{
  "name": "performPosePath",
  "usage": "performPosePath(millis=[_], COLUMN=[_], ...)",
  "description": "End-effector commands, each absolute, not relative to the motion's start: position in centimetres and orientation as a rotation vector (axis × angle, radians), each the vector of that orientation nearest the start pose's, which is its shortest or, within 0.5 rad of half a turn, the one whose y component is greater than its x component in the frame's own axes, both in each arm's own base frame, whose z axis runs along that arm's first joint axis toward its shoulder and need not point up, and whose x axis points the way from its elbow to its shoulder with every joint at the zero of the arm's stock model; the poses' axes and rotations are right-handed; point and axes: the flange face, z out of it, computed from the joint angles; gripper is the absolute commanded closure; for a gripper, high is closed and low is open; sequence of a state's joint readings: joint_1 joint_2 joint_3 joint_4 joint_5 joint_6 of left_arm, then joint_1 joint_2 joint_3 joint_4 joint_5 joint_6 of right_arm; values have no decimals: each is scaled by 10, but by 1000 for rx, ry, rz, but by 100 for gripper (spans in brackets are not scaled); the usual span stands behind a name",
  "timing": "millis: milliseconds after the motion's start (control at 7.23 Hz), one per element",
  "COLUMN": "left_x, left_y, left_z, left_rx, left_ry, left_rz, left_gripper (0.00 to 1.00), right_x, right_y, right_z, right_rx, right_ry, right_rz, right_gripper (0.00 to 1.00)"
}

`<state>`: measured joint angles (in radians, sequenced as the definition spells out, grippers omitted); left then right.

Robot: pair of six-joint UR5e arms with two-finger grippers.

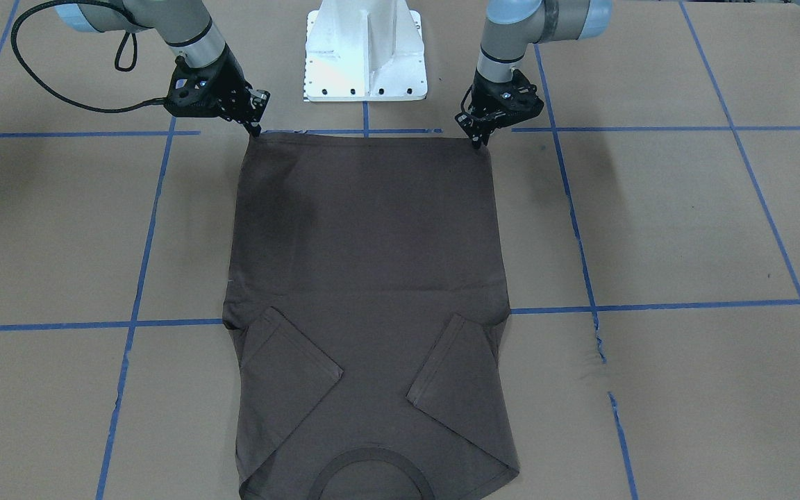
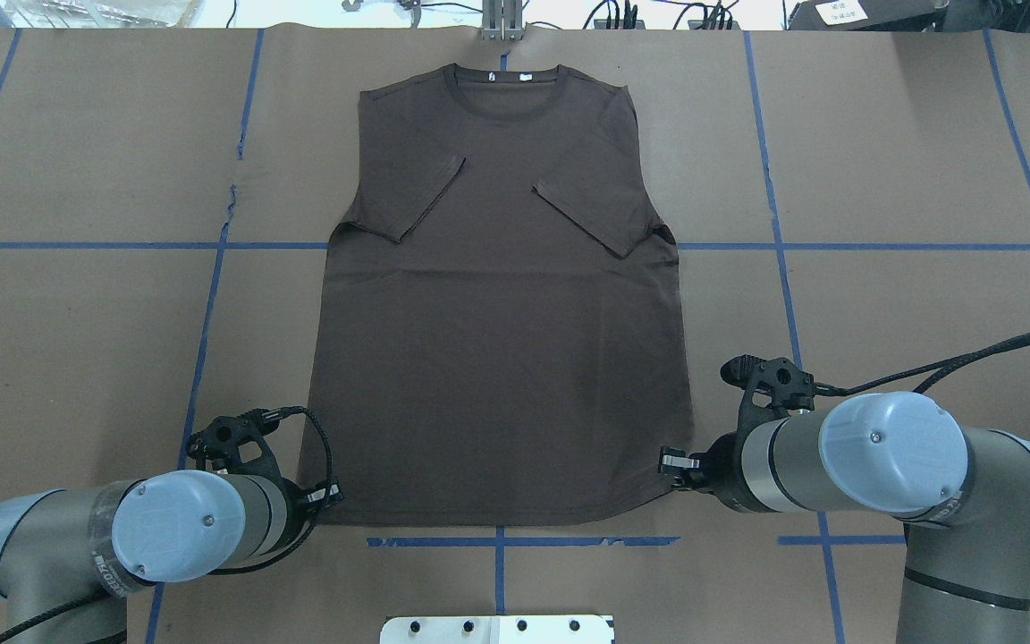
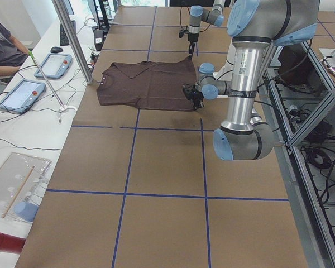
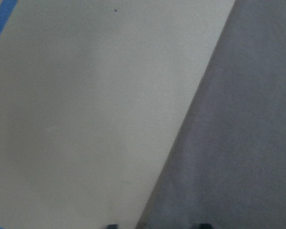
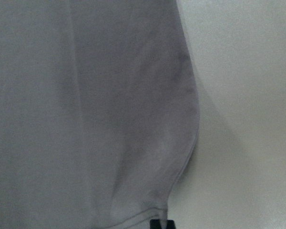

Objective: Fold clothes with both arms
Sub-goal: 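Grasp both hem corners with the left and right grippers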

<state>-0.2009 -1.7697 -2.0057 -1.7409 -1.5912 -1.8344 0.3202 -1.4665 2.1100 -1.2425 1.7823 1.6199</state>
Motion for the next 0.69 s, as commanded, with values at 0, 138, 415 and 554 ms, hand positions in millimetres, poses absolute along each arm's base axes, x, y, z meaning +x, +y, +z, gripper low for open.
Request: performPosePath(millis=[0,138,415,554], left_x=[505,497,467,447], left_y=[-237,-236,-228,-224], left_z=[333,322,285,267], left_rx=[-47,-47,-48,-41], left_ry=[803,826,843,864], left_rz=[-429,-428,-411,-386], left_gripper=[100,100,100,100], right_x=[-434,-432,-409,-399], right_y=[-262,-263,-267,-263], right_z=[322,321,309,305], right_rx=[-59,-57,-126,-138], right_ry=[-988,-992,-1026,-1037], right_rz=[231,231,208,198], right_gripper=[100,100,100,100])
